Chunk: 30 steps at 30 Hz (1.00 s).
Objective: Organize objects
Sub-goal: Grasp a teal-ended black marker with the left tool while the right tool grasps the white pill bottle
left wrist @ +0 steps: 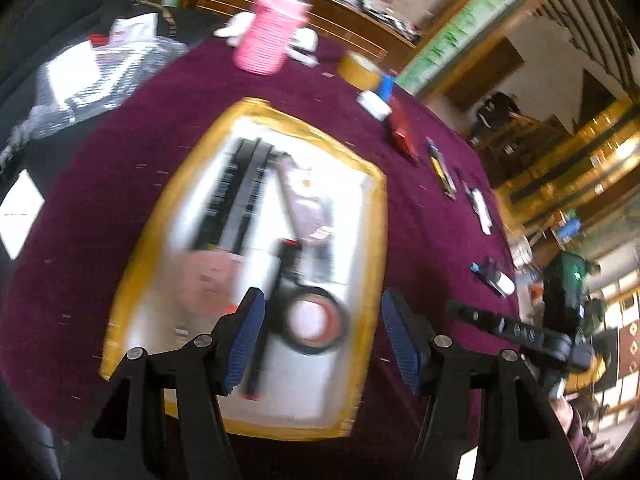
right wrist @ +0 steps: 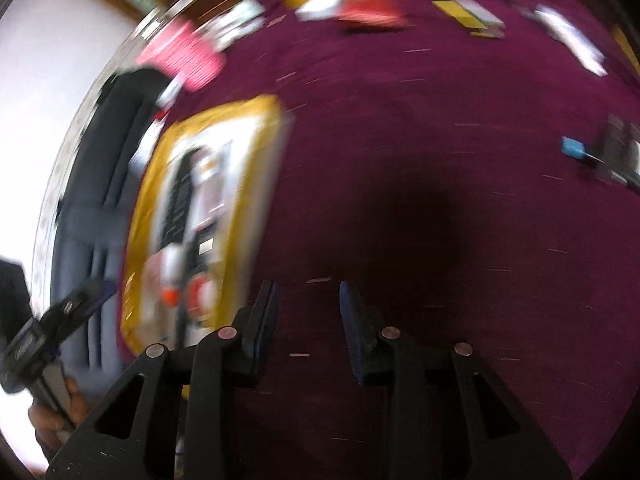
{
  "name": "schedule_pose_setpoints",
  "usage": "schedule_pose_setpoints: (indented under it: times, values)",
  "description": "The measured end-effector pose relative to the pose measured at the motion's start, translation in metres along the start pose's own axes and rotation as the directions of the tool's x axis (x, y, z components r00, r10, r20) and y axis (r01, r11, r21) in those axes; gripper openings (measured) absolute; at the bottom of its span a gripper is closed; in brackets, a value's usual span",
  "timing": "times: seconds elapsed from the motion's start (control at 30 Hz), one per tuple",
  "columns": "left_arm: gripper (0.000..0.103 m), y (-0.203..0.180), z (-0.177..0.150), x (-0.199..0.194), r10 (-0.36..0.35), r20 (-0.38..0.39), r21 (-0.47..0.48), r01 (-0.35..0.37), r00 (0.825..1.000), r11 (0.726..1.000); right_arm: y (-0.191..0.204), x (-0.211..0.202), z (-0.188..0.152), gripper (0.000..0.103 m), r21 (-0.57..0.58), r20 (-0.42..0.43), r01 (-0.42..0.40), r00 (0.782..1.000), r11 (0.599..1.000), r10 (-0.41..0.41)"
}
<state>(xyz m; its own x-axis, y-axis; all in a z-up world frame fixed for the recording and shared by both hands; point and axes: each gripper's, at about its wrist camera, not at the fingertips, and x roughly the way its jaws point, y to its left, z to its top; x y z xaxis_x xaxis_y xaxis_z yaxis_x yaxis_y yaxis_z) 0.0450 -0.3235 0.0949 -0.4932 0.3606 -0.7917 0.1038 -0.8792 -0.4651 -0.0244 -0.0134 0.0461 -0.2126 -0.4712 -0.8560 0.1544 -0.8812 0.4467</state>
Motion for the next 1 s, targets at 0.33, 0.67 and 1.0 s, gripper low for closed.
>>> schedule_pose_setpoints:
  times: [0.33,0.67,1.0]
  values:
    - [0.055,-0.101,-0.044,0.027,-0.012,-0.077,0.083,0.018,0.997,0.996,-0.202,-0.113,0.033,0.034,0.321,0.195,0.119,0.963,0.939,-0.189]
    - [0.055,-0.173,-0.080,0.051,0.016,-0.102,0.075,-0.008,0.995,0.997,-0.282,-0.104,0.104,0.039,0.301,0.163,0.151,0.965,0.942,-0.206]
    - [0.055,-0.193,-0.093,0.061,0.055,-0.092,0.060,-0.050,0.994,0.997,-0.213,-0.047,0.073,0.047,0.127,-0.094,-0.210,0.970,0.969,0.223]
